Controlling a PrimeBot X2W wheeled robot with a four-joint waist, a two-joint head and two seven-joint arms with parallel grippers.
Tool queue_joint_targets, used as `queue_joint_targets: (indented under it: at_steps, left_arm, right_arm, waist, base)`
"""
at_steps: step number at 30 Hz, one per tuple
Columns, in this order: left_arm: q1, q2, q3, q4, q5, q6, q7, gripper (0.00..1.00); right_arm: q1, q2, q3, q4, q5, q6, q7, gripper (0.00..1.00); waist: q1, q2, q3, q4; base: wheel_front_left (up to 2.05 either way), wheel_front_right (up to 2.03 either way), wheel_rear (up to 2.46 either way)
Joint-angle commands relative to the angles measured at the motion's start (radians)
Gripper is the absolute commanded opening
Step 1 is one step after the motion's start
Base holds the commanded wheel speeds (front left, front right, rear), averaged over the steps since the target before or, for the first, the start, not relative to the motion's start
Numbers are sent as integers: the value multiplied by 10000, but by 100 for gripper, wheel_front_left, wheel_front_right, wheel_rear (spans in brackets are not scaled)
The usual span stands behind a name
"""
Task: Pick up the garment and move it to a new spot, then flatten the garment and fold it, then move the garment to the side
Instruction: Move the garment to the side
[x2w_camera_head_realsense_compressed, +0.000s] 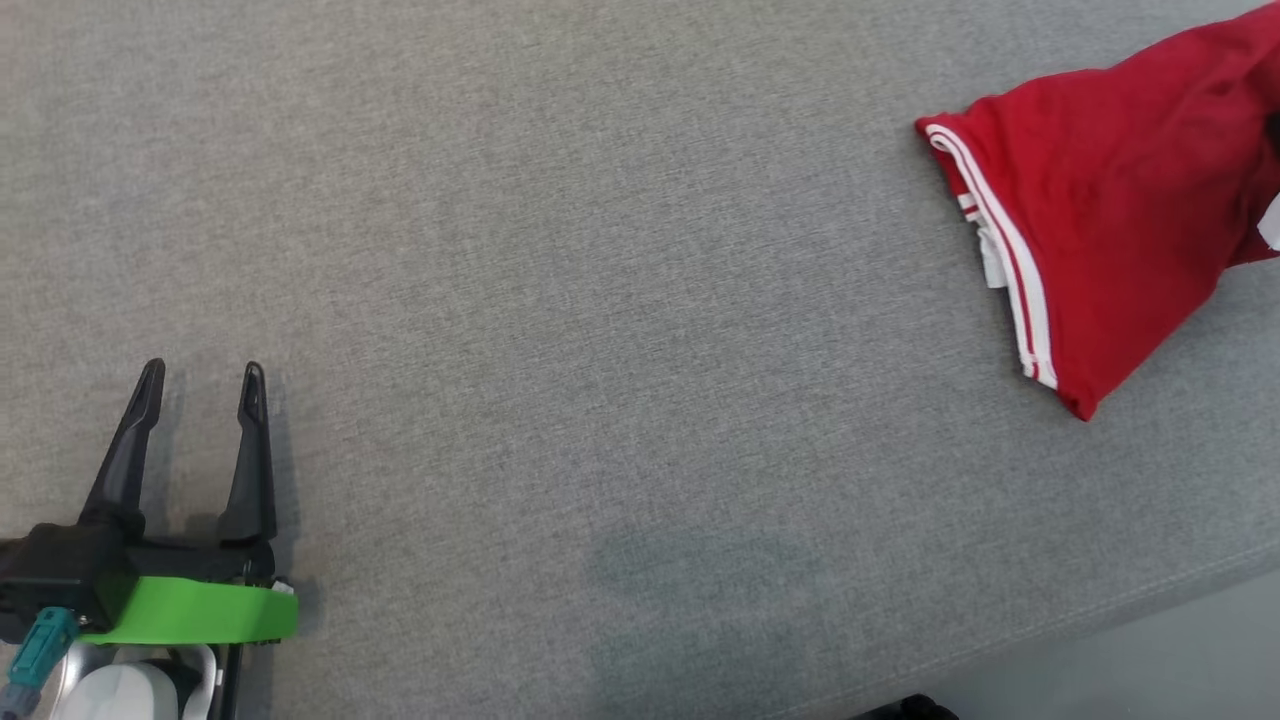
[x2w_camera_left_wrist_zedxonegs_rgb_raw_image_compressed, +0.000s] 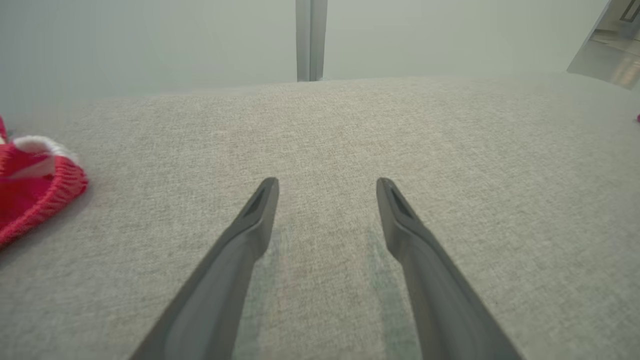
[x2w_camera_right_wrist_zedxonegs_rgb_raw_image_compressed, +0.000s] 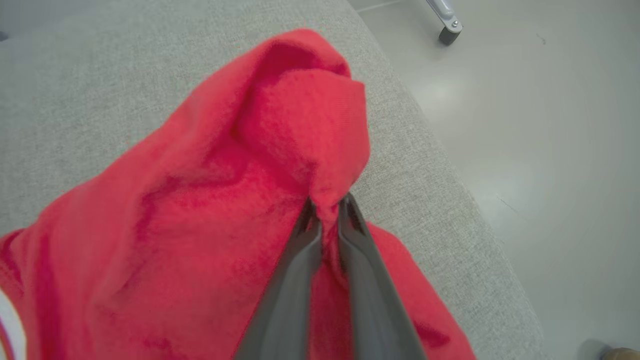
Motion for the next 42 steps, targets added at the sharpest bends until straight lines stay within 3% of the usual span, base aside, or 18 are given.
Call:
queue_joint_targets:
  at_steps: [1,4,5,6,12,21,26,34,42]
  left_arm:
    - [-163,56,50,-30,-45,33,-23,100]
    - [-62,59,66,-58,-57,69,-26,100]
    - [-12,61,84,-54,-69,93,-28,100]
    - [33,57,99,-50,-83,102,-29,100]
    - [320,-72,52,92,-116,177,-37,100]
    - [624,-525,-127,424,-75,164,-35,100]
    - [842,-943,-103,608,-50,188,-35,100]
    - [1137,-1304,-49,1011,134,138,-36,100]
    - [1408,-1447,229,1493,260,169,-36,100]
  right_arm:
    - [-73,-17,-59,85,-117,-14,-48,0]
    - [-151,-82,-314,570,-471,-14,-222,0]
    - [-199,-49,-438,696,-527,-14,-361,35]
    - [-224,17,-522,807,-635,-14,-516,99]
    - [-121,300,-731,1023,-325,-14,-1157,100]
    - [1540,-762,344,-1571,915,-14,-3476,100]
    - [3321,-1004,200,-3237,443,-13,-4895,100]
    - [6269,459,-739,-5308,-996,-14,-6124,100]
    - [7901,2073,-647,-6153,-2253,-14,-6725,100]
  waist:
    - [-1,-1,307,312]
    - [-1,-1,297,339]
    - [-1,-1,286,333]
    - [-1,-1,261,312]
    - [-1,-1,-280,189]
    - [-1,-1,-2090,568]
    - [-1,-1,-2910,1044]
    - [-1,-1,-3783,1630]
    - [-1,-1,-4211,1904]
  base:
    - [0,0,0]
    - [0,0,0]
    - [0,0,0]
    - [0,0,0]
    - [0,0,0]
    - [0,0,0]
    - [0,0,0]
    - [0,0,0]
    - [0,0,0]
